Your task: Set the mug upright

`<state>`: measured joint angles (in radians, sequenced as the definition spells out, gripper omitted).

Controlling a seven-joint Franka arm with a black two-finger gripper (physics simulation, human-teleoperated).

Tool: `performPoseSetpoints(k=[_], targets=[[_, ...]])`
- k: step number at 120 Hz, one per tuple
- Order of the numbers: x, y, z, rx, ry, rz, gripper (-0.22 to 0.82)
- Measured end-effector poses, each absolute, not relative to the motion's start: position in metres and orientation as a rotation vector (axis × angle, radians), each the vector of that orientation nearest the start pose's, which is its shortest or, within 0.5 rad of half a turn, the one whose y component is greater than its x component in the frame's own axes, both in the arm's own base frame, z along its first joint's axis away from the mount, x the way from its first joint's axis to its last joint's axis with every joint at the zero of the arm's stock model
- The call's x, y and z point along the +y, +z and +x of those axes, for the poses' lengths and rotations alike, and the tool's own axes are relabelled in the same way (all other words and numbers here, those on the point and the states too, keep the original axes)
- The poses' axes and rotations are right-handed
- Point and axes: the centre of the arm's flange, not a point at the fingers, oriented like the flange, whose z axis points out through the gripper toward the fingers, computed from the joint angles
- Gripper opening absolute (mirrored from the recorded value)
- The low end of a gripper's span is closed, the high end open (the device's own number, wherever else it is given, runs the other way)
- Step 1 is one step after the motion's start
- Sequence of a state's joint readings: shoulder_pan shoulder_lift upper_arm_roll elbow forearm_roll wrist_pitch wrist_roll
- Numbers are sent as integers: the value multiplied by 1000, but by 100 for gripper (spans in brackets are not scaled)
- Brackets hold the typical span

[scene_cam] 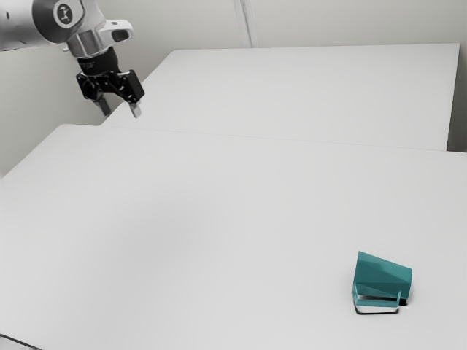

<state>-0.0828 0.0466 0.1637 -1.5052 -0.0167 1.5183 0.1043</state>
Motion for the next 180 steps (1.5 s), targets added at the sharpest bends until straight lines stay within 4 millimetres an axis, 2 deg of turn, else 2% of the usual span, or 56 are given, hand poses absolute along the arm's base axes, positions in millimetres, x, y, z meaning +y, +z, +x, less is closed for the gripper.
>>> performPoseSetpoints(k=[28,51,74,104,124,144,165,180], targets=[[37,621,565,70,45,-3159,59],[4,604,573,161,6,-3205,59],[-31,573,578,237,-32,-3308,59],[-52,532,579,253,-99,-3443,58],[-67,492,574,260,-110,-3540,58],[-91,467,570,317,-147,-3608,58],[-128,448,562,425,-169,-3687,58],[-144,436,559,499,-182,-3733,58]])
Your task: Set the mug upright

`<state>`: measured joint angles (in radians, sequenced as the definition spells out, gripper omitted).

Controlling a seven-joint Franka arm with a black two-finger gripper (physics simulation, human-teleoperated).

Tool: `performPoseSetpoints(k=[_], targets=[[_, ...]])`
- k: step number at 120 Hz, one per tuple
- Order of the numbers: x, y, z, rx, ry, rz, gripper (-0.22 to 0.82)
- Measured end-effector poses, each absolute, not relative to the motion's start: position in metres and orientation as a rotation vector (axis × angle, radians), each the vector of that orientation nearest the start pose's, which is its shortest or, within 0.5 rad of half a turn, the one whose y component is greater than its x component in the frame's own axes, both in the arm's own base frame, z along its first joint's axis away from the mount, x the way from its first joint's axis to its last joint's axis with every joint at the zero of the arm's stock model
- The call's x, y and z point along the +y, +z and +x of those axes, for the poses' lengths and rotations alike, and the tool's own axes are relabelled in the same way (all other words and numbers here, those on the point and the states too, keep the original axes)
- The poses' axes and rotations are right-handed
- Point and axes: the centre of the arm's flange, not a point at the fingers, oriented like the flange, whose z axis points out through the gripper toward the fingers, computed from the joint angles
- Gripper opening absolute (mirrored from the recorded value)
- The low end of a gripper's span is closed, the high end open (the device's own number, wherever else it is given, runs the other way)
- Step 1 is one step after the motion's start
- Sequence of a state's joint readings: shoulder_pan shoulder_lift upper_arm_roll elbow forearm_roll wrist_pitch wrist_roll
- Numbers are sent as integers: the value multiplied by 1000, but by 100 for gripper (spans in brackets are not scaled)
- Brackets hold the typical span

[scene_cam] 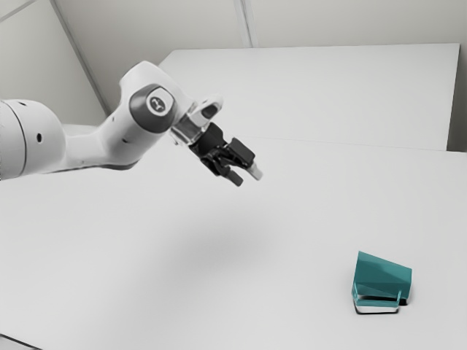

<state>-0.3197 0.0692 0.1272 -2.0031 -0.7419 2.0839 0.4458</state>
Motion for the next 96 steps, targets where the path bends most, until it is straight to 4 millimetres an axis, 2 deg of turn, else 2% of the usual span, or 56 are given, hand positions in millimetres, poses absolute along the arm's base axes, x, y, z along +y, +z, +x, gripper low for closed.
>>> performPoseSetpoints(k=[20,37,96], targets=[[-159,409,557,-359,114,2419,58],[-180,389,553,-400,106,2371,58],[-241,347,538,-465,58,2301,58]])
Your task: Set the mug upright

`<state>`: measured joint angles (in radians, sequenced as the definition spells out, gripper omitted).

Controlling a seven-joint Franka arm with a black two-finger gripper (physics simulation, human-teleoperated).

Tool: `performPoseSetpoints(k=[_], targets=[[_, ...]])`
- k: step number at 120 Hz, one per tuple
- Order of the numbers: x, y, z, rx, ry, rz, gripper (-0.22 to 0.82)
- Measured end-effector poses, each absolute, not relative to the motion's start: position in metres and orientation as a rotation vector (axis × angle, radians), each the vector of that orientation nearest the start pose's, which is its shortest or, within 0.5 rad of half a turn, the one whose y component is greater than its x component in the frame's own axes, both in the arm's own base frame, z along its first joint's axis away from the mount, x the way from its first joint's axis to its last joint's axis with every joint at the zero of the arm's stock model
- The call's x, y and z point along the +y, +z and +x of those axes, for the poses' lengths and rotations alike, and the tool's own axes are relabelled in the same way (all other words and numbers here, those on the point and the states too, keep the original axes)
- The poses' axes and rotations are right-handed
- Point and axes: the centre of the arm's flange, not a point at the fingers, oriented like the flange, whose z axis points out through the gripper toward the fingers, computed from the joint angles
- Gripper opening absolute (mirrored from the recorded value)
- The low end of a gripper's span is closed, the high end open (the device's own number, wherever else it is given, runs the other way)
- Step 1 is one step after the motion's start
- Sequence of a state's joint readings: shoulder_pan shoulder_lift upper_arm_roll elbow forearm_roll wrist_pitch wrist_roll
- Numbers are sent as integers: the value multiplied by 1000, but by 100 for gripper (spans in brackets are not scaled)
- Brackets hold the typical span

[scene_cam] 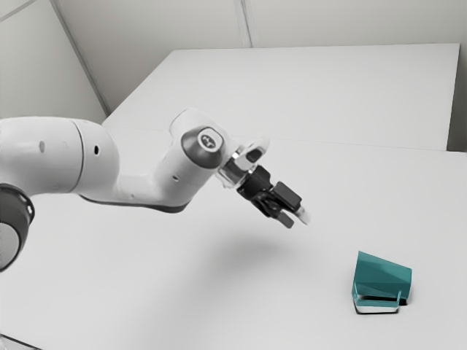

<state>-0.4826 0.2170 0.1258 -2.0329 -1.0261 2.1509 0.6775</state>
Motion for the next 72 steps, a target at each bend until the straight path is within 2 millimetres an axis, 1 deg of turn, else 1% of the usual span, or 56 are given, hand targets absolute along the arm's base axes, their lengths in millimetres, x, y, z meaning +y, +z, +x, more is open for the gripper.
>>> performPoseSetpoints(k=[26,61,72], targets=[[-265,336,531,-423,20,2286,58],[-281,314,529,-304,-9,2250,58],[-289,308,527,-288,-12,2228,58]])
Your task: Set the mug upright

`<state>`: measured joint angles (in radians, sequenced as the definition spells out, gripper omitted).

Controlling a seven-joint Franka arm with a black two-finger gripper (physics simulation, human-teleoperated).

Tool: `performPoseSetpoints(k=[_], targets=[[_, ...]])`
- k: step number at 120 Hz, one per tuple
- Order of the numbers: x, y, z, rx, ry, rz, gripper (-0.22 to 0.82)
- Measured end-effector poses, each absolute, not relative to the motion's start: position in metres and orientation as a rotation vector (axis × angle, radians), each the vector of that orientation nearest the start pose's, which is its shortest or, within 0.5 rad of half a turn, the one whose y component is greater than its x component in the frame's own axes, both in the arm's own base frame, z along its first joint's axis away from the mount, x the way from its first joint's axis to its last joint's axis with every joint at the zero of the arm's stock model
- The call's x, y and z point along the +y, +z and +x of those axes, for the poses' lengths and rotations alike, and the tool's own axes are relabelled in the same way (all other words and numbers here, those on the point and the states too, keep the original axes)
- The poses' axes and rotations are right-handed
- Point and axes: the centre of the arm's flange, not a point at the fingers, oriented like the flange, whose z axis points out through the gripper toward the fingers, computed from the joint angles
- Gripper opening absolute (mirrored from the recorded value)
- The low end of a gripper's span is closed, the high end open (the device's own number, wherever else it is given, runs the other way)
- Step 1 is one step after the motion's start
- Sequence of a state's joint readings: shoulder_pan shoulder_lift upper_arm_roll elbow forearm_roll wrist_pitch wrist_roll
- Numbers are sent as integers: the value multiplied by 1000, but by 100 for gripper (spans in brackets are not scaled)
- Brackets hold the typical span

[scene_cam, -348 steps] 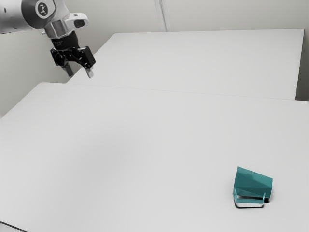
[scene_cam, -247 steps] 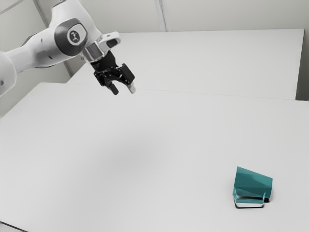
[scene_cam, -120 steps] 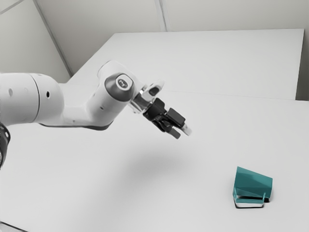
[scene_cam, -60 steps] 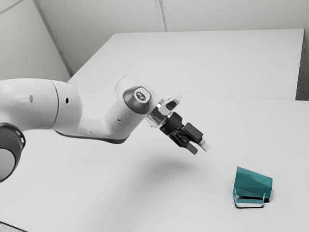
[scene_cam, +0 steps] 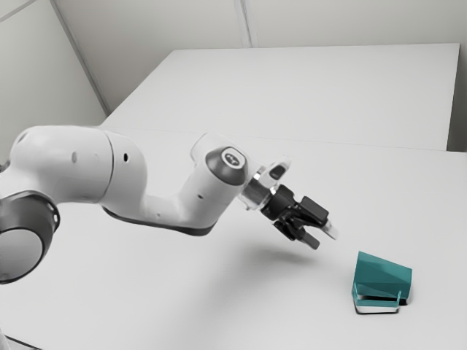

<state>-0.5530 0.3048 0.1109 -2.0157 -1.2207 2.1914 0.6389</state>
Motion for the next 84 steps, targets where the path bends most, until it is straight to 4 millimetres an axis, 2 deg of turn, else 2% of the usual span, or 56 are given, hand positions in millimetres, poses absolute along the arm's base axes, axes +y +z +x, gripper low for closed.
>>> performPoseSetpoints(k=[41,84], targets=[[-324,298,516,-317,-6,2189,58],[-346,288,510,-350,-2,2167,57]])
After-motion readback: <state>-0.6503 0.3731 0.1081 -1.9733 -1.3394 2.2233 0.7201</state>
